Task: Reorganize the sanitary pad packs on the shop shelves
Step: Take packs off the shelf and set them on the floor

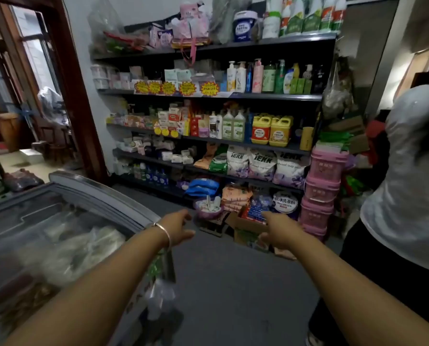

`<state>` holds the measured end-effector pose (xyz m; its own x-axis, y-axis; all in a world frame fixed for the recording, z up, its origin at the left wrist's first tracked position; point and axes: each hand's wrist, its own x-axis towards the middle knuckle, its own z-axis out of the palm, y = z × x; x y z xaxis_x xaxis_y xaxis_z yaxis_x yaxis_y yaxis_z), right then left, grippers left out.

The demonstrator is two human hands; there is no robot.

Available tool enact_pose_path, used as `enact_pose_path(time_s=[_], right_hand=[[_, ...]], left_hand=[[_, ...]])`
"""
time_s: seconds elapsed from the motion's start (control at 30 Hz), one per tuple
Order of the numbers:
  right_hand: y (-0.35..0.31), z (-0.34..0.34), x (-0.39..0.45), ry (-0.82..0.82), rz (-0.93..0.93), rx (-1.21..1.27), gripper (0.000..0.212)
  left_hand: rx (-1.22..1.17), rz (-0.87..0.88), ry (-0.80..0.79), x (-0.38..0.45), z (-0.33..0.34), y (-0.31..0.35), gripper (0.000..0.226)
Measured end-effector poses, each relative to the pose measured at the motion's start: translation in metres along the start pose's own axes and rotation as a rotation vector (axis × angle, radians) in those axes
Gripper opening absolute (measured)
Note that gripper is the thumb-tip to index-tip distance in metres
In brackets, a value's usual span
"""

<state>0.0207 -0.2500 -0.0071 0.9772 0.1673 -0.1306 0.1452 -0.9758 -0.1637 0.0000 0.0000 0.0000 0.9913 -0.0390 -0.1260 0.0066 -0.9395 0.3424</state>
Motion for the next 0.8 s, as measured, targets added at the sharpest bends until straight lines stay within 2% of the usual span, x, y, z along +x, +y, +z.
enact_pose_path(time_s=[0.13, 0.27, 0.67, 0.8], right_hand=[[0.006, -0.011, 0.034, -0.020, 0.002, -0.038, 0.054], [0.008, 0.003, 0.074, -0.051, 0.018, -0.073, 0.046], [-0.027, 0.046, 0.265, -0.102, 0.027, -0.068, 0.043], [-0.033, 0.061, 0.333, -0.129, 0.010, -0.040, 0.049]], left_hand=[[0.000, 0.015, -0.013, 0.041, -0.013, 0.022, 0.058], [0.063, 0.013, -0.059, 0.085, -0.005, 0.024, 0.060], [0.157, 0.011, -0.191, 0.272, 0.005, -0.048, 0.059], [0.178, 0.018, -0.282, 0.335, 0.017, -0.062, 0.061]])
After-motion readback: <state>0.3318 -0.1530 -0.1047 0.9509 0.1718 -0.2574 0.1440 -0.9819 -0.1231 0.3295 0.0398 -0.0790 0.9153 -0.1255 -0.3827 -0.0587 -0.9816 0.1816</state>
